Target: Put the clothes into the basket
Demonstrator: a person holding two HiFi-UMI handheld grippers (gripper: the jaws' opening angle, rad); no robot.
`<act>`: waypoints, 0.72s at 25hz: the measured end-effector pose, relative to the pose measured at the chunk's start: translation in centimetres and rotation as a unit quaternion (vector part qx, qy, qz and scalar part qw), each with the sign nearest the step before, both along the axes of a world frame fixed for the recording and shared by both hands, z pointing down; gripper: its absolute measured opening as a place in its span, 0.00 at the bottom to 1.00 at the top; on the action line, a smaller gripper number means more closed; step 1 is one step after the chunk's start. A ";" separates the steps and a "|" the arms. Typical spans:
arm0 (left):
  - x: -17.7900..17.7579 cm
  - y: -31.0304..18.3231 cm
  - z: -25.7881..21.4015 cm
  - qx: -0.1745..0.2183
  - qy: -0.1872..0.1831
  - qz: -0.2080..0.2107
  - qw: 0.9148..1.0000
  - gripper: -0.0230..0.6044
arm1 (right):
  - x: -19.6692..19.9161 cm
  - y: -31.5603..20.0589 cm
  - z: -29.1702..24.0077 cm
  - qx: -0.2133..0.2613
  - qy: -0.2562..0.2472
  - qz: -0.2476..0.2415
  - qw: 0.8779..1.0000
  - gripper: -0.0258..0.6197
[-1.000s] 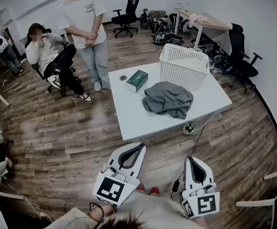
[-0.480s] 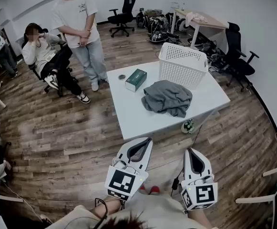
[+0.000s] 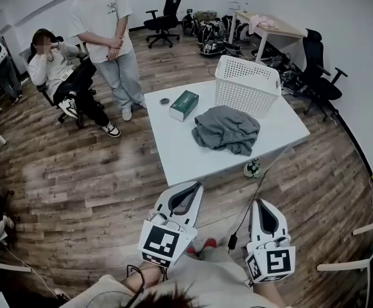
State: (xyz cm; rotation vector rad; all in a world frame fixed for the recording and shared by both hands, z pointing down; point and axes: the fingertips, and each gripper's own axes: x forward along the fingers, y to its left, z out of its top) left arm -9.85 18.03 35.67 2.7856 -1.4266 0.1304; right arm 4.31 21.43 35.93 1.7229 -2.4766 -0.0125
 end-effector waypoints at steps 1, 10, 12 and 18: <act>0.0 0.0 0.0 0.000 -0.001 0.001 1.000 0.06 | 0.0 0.0 0.0 0.000 -0.001 0.001 1.000 0.06; -0.4 -0.4 0.3 -0.002 -0.001 0.001 1.000 0.05 | -0.4 -0.4 0.2 -0.005 0.003 0.002 1.000 0.06; -0.6 -0.6 0.3 -0.003 0.000 -0.001 1.000 0.05 | -0.5 -0.6 0.1 -0.003 0.004 0.001 1.000 0.06; -0.6 -1.8 0.7 -0.004 0.002 -0.006 1.000 0.05 | -0.3 -2.0 0.3 -0.003 0.006 -0.001 1.000 0.06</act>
